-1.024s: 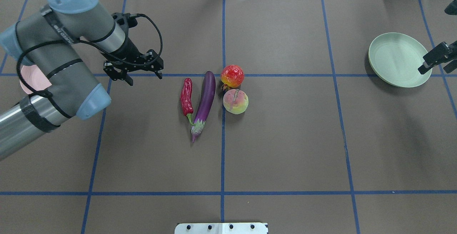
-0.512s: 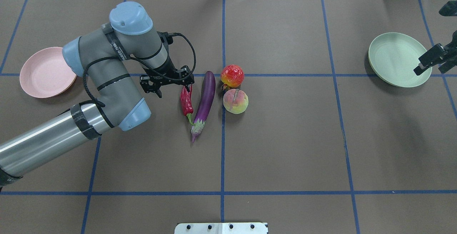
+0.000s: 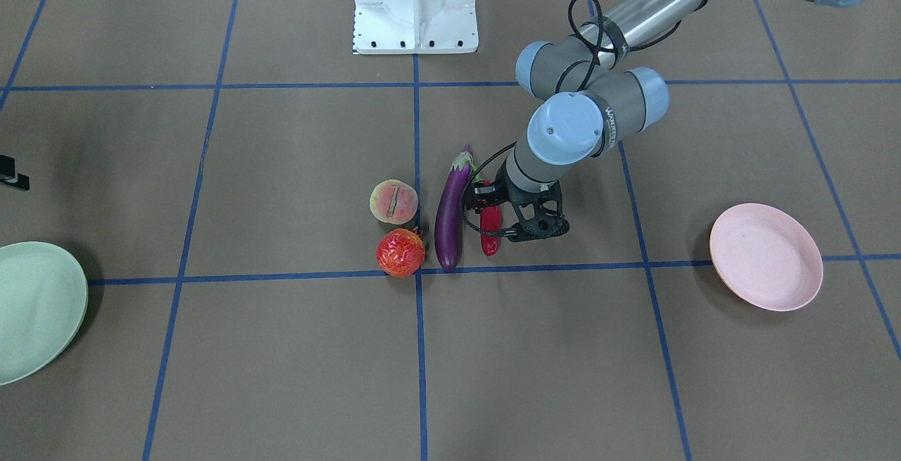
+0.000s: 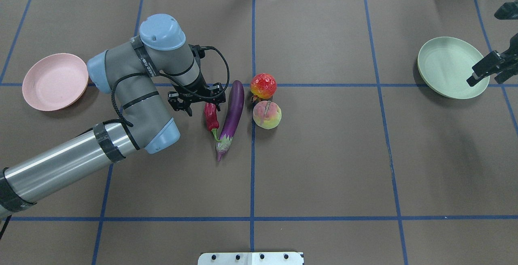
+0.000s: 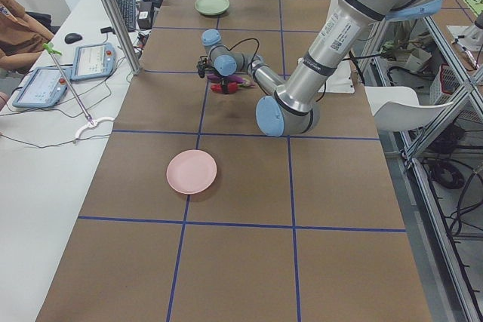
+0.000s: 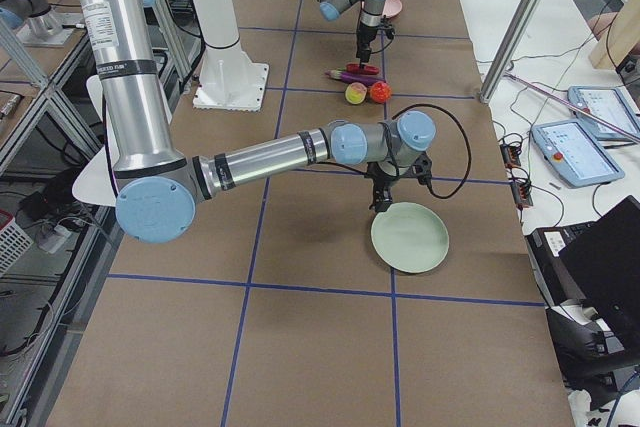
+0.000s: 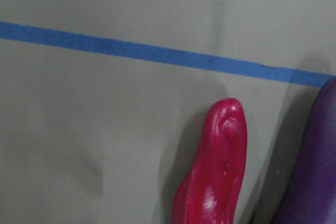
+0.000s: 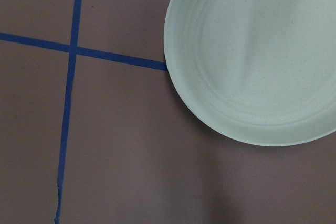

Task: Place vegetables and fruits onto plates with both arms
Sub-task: 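Lower the left gripper onto the red chili pepper and grasp it, then carry the chili to the pink plate while the right gripper approaches the pomegranate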

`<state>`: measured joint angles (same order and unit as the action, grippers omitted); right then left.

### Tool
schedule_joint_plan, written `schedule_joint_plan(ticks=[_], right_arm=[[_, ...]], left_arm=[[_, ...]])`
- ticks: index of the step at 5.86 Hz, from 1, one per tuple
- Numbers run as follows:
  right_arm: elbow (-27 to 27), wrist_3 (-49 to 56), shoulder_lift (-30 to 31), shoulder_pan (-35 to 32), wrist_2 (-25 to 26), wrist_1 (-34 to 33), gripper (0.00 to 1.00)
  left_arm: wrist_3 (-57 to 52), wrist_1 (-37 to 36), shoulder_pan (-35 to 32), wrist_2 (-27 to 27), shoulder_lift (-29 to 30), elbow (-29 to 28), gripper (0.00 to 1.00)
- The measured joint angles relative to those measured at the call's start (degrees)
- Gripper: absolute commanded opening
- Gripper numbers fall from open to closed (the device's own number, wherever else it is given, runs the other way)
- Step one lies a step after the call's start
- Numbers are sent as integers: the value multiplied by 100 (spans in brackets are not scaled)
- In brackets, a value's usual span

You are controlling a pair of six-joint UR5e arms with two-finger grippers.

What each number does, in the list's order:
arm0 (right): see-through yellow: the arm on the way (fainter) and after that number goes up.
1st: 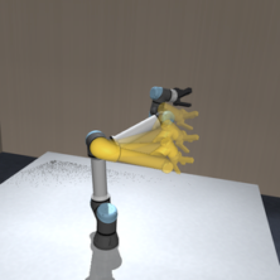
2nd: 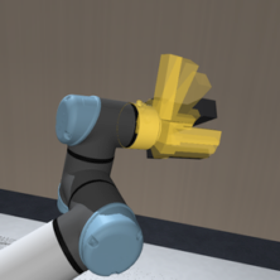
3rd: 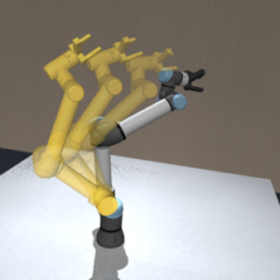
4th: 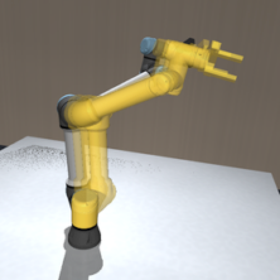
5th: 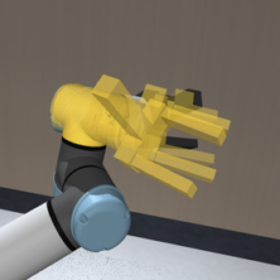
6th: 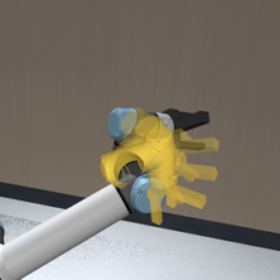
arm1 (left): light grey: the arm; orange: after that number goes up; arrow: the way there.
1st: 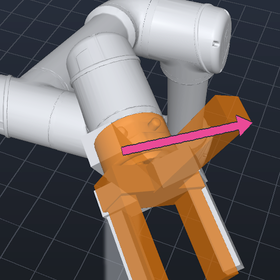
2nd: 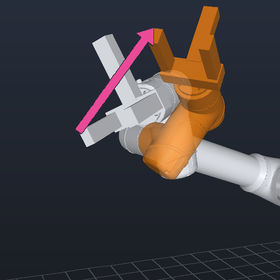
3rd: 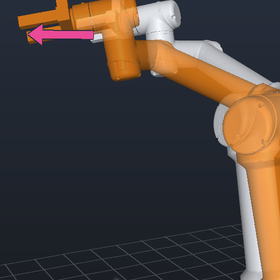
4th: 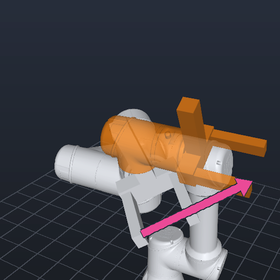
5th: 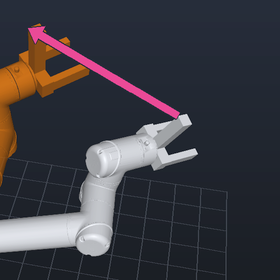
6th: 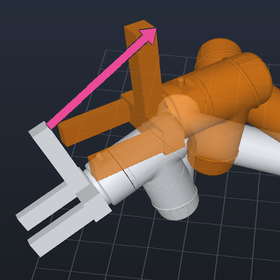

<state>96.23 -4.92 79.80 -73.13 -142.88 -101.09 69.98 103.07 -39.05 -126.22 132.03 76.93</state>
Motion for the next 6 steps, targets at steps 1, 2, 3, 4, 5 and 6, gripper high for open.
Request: schedule_joint_plan(ticks=[1,2,3,4,5,6], right_arm=[[-5,0,0,12,4,-1,100],[-10,0,0,25,6,-5,100],[-18,0,1,36,6,-6,100],[-22,0,1,45,6,-7,100],[-16,0,-11,49,6,-4,100],[-17,-3,-86,63,9,-3,100]], left_arm=[[-1,55,14,1,20,-84,61],[1,99,31,1,29,-118,23],[8,154,57,1,32,-130,0],[16,184,68,-1,33,-115,0],[28,189,-10,-11,31,-15,0],[17,185,-247,-36,-37,170,0]])
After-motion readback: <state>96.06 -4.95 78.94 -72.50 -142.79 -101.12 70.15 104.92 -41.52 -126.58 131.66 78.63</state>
